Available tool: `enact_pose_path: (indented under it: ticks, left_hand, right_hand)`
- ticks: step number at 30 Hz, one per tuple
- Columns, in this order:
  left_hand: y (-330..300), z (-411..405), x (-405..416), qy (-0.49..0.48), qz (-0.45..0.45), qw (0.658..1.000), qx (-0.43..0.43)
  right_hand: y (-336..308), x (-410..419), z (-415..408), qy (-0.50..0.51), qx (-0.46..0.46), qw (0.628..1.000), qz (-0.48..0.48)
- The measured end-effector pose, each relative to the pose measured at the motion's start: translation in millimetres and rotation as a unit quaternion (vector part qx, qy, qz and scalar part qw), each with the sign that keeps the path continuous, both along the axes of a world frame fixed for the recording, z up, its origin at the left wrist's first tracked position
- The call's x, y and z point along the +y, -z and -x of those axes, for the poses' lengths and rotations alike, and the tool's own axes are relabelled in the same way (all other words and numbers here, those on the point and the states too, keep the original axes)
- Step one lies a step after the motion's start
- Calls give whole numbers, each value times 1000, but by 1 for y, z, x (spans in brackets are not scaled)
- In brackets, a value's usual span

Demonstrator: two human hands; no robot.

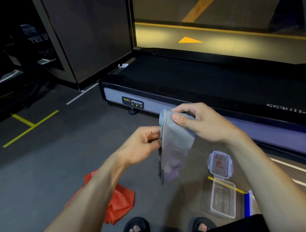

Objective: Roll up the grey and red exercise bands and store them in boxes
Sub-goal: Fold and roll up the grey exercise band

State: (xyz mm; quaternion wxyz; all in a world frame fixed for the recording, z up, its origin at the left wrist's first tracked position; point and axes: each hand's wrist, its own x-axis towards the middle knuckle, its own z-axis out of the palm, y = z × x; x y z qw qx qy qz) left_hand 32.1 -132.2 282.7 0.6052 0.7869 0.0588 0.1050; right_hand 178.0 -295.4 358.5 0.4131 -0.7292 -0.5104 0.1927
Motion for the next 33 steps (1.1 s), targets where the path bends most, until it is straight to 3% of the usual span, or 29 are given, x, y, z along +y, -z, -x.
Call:
enact_pose_path:
  ticks: [3,19,28,33]
  left_hand:
    - [-3,1,-5,-6,11,1000,-4]
    - [-5,1,-14,16,2,999,29]
    - [-1,-4,-27,-54,-7,998,31]
    - [0,-3,-26,-11,9,998,62]
  right_hand:
    - [-1,-1,2,-12,29,999,-17]
    - [-2,1,6,-18,7,999,-25]
    - [0,5,7,-14,14,999,-30]
    - [1,4,4,2,11,1000,-26]
